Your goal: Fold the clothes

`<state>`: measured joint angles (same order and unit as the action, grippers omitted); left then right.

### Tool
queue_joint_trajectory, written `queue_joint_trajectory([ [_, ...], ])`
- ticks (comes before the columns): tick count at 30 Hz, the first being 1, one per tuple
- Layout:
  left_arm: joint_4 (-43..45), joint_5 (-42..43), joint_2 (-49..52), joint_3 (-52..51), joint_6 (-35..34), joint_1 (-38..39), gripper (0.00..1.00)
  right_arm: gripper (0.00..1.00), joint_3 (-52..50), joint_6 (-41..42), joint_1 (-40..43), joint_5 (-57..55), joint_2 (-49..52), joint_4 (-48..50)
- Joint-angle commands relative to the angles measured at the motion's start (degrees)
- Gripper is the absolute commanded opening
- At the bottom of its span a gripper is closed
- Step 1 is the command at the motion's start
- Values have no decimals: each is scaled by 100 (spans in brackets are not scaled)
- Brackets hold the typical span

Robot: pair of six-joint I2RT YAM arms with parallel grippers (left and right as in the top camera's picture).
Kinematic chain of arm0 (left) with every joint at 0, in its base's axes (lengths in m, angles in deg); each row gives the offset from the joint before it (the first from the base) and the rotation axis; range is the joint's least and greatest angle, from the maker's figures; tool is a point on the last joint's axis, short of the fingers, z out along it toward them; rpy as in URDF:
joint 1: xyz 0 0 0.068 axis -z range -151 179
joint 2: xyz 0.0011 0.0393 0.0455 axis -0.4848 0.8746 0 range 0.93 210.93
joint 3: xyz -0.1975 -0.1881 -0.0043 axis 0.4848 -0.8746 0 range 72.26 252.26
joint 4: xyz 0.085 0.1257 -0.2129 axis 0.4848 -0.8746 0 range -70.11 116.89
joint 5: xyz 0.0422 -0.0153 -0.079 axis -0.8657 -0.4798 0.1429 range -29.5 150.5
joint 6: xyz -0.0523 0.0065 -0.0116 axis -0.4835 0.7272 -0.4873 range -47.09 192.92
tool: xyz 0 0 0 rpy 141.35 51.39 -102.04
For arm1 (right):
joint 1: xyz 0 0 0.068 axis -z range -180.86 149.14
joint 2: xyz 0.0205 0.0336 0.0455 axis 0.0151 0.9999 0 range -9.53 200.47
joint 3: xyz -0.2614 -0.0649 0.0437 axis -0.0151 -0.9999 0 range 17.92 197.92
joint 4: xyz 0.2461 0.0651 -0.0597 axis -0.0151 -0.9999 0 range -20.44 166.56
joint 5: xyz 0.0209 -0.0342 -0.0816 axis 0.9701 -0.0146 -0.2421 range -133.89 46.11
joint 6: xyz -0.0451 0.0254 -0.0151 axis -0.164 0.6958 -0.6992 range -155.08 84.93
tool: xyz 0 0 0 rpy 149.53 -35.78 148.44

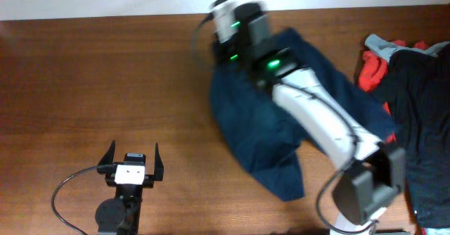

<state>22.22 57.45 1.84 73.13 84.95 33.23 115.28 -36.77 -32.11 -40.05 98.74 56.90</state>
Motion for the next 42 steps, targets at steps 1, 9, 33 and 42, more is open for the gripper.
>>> queue_joint_trajectory([
  [1,4,24,-24,-28,70,28,99,4,79,85,-673,177,566,238],
  [9,4,26,-24,-28,70,28,99,66,133,-280,-1106,179,667,492],
  [33,4,26,-24,-28,70,28,99,85,105,516,3405,164,-754,-4218],
  [42,4,24,-24,-28,70,28,99,52,-55,496,4177,393,-149,-5108],
])
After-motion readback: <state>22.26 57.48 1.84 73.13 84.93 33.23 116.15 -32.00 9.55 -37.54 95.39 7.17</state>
